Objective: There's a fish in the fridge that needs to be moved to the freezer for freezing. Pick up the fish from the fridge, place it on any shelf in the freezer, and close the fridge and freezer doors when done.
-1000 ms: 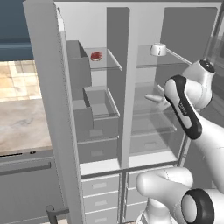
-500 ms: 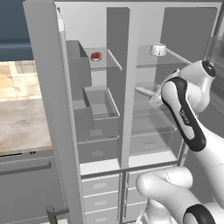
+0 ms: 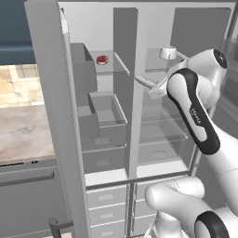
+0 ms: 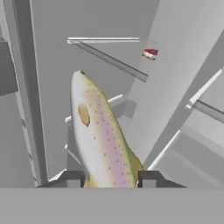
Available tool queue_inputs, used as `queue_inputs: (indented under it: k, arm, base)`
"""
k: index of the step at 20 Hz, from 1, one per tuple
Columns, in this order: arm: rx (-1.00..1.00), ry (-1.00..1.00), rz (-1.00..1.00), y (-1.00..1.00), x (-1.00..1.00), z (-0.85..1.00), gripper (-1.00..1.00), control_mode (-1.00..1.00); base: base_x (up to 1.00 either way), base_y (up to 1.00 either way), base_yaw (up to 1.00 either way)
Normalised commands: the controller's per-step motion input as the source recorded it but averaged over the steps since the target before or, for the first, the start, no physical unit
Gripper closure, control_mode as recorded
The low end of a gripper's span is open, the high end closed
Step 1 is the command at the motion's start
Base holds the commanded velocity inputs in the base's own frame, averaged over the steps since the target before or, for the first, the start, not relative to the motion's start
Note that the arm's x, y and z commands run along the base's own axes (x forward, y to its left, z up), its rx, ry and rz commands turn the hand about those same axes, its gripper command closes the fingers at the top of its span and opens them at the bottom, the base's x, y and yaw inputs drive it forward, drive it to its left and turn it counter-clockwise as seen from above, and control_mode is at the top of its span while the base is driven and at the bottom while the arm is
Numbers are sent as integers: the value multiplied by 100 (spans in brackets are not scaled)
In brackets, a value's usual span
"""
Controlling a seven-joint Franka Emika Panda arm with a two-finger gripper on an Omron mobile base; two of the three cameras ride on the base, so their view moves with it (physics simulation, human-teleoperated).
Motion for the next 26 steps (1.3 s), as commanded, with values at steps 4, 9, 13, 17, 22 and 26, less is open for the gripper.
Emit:
queue_inputs:
  k: [4, 9, 13, 17, 22, 26]
  arm:
    - [16, 4, 0, 45, 0, 44, 100, -100]
    - [11, -6, 1, 59, 0, 2, 100, -100]
    - [-5, -5, 1, 78, 2, 0, 100, -100]
    - [-7, 0, 0, 64, 24, 7, 100, -100]
    - [-13, 11, 6, 30, 34, 22, 100, -100]
    - [-13, 10, 9, 9, 33, 13, 100, -100]
  base:
    - [0, 0, 0]
    - [0, 0, 0]
    - [0, 0, 0]
    - [0, 0, 0]
    - [0, 0, 0]
    - [0, 0, 0]
